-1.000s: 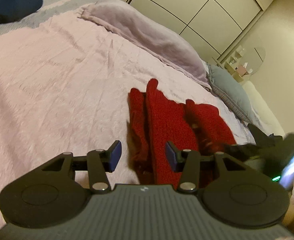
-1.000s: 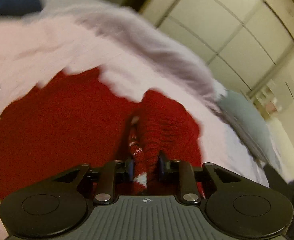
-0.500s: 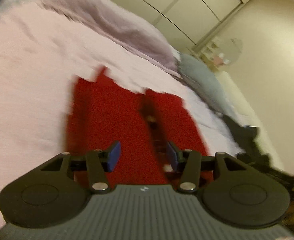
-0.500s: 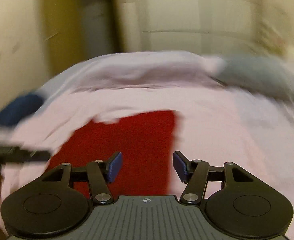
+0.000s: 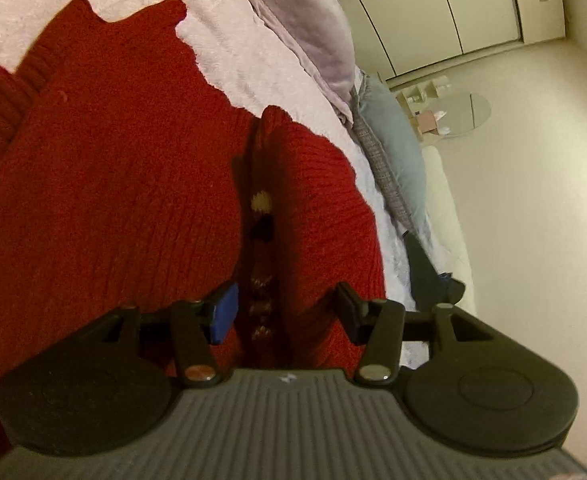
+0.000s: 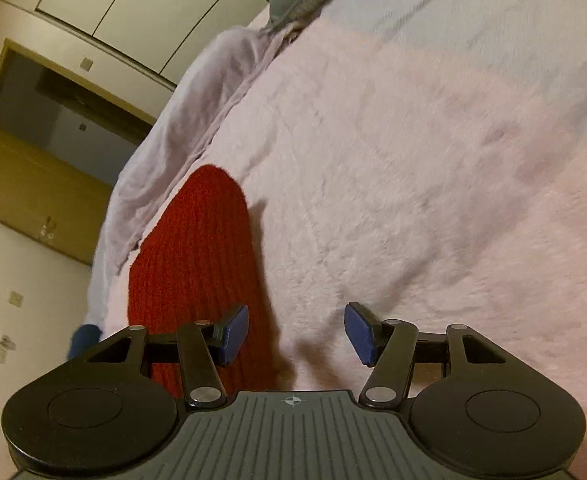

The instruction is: Fold clothes

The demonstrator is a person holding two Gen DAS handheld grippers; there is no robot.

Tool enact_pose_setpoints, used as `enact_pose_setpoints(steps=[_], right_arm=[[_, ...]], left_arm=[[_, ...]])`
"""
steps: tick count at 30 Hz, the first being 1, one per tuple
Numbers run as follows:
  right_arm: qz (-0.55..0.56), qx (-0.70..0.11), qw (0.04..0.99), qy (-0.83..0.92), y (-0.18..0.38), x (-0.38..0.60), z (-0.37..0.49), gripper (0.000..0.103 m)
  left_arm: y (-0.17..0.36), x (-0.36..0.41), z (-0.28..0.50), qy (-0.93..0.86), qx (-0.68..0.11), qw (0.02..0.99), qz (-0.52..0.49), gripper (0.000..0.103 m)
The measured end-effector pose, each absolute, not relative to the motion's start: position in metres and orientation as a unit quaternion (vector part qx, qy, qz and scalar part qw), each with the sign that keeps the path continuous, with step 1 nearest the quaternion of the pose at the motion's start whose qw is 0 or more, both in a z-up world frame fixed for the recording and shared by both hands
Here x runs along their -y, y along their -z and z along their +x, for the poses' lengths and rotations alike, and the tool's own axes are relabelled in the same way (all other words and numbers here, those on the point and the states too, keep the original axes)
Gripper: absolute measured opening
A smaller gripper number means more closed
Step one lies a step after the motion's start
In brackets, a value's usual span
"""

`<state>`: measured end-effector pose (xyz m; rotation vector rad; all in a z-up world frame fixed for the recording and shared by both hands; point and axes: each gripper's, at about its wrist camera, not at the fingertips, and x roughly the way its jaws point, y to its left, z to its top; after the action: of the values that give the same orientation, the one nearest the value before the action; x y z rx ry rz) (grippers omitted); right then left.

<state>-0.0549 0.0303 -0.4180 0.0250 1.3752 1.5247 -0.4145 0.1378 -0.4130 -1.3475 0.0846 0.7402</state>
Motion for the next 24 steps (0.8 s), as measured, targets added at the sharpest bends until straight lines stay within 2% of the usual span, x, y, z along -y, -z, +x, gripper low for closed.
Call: enact_pose_setpoints(steps=[3,4,5,8,11,16,24], right_arm=[[0.007,-0.580,0.507,-0.638,0.424,-0.041,-0.061,0.055],[0.007,-0.582,0.502,-0.640,0.426,-0.042,-0.062,0.052],[0.007,-0.584,0.497,-0.642,0.427,-0.044,-0.064,0.049],[-0.005,-0.579,0.493,-0.649,0.424,-0.047,-0.069,0.044],[-0.017,-0.571,0.482,-0.665,0.415,-0.049,-0.077,0.036],[-0.069,-0.517,0.462,-0.717,0.385,-0.058,-0.122,0.035],[-0.167,-0.426,0.423,-0.782,0.363,-0.062,-0.193,0.035]], left_arm=[[0.416,-0.145,-0.411,-0.318,-0.029,0.721,-0.615,0.045],[0.417,-0.148,-0.409,-0.312,-0.027,0.722,-0.617,0.040],[0.417,-0.149,-0.408,-0.305,-0.024,0.725,-0.617,0.030],[0.411,-0.149,-0.408,-0.288,-0.015,0.744,-0.603,0.018],[0.384,-0.142,-0.421,-0.293,-0.004,0.777,-0.558,0.017],[0.336,-0.131,-0.453,-0.332,-0.016,0.814,-0.477,0.016],[0.376,-0.129,-0.531,-0.398,-0.019,0.754,-0.522,0.016]])
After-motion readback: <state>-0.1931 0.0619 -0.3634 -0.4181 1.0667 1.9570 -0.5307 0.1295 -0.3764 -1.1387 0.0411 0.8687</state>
